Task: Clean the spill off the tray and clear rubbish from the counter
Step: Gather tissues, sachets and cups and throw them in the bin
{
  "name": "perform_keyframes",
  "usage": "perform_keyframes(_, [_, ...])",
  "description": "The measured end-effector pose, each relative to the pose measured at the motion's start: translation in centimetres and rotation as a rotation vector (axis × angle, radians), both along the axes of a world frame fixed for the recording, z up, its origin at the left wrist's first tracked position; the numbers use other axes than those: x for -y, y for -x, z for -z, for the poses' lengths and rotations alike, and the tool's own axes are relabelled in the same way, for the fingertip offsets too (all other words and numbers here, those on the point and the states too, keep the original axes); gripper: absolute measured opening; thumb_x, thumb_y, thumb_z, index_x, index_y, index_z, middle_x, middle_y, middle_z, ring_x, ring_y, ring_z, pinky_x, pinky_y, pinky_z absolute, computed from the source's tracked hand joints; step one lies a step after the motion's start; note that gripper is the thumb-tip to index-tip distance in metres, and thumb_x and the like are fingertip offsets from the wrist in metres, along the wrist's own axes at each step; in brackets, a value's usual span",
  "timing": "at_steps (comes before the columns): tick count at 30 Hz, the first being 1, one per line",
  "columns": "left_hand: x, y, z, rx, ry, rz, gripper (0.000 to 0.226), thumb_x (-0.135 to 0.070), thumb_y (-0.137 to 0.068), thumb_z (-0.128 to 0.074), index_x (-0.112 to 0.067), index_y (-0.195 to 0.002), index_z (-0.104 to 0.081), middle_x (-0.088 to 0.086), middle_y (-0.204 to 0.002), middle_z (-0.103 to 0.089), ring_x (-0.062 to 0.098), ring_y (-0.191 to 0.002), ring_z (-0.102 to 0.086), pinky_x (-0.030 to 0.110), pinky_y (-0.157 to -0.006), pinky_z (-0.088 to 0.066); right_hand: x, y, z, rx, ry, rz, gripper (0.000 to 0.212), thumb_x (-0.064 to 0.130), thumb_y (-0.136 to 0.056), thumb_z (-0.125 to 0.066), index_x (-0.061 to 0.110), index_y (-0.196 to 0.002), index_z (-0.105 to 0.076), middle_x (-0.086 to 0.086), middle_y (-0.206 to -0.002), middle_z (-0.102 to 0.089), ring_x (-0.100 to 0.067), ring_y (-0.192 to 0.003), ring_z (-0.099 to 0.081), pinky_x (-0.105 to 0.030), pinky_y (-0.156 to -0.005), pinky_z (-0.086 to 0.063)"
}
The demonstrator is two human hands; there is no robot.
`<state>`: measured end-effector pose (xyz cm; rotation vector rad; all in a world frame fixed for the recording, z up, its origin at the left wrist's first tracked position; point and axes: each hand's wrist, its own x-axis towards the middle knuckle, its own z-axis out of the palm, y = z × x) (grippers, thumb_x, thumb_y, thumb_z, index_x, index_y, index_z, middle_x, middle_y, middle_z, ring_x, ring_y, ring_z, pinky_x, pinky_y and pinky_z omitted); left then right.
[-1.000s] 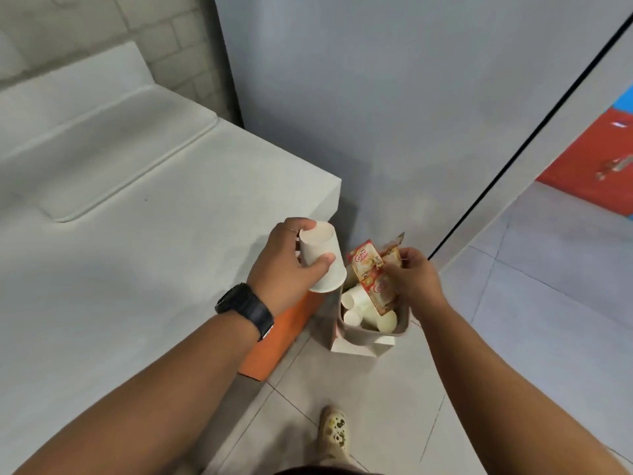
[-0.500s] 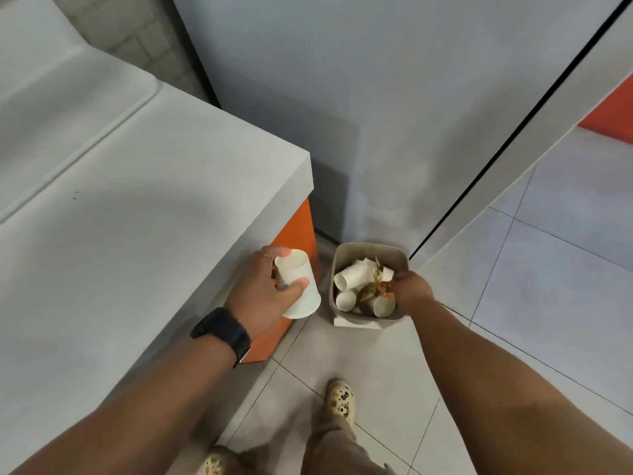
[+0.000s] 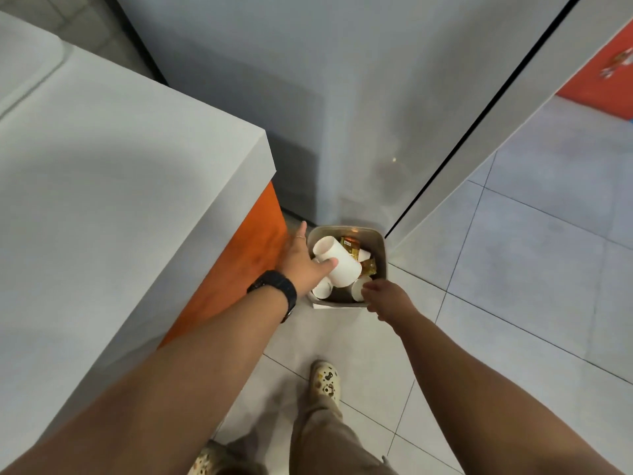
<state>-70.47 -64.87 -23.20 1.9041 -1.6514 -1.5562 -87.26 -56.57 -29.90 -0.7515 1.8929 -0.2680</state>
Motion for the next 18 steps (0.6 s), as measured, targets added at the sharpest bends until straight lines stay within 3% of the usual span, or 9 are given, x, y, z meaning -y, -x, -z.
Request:
perform_keyframes(3, [-0.8,-0.3,0.4,0.097,-0.006,0.094,0.098,-0.029,-0.081,-0.072,-0.024,-0.152,-0.004,0.000,-0.158,-0.018,0.022,-0.144,-0.022,0.034,-0.112,-0.026,-0.4,0.7,0.3,-0.005,-0.012,0.014,0.033,0.033,-0.089,-0.056,0.019,-0.118,-0.061,-0.008,-0.109,-0.065,-0.027,-0.101,-0.062,-0.040,-0.087,-0.051])
perform_keyframes(7, [-1.6,-2.9,-0.1,0.206,-0.003,0.115,0.095,-0.036,-0.083,-0.069,-0.026,-0.152,-0.004,0.002,-0.159,-0.010,0.022,-0.146,-0.015,0.036,-0.114,-0.024,0.0,0.4,0.1,0.003,-0.017,-0.004,0.032,0.033,-0.089,-0.056,0.015,-0.115,-0.062,-0.008,-0.102,-0.064,-0.026,-0.098,-0.062,-0.038,-0.080,-0.049])
perform_keyframes(15, [-2.7,-8.2,-4.4,0.278,0.065,0.071,0.088,-0.044,-0.083,-0.066,-0.029,-0.151,-0.012,0.002,-0.157,-0.018,0.022,-0.139,-0.031,0.038,-0.111,-0.034,2.9,-3.8,-3.5,0.076,0.053,-0.153,0.010,0.019,-0.091,-0.055,0.018,-0.093,-0.064,-0.013,-0.105,-0.065,-0.028,-0.100,-0.062,-0.036,-0.090,-0.048])
perform_keyframes(18, [-3.3,-9.2,-7.1,0.223,0.109,0.039,0.083,-0.046,-0.082,-0.065,-0.030,-0.149,-0.018,-0.002,-0.155,-0.025,0.020,-0.134,-0.040,0.043,-0.108,-0.039,4.3,-5.6,-6.1,0.152,0.146,-0.119,0.009,0.021,-0.090,-0.058,0.023,-0.081,-0.062,-0.008,-0.089,-0.066,-0.022,-0.075,-0.060,-0.040,-0.079,-0.053])
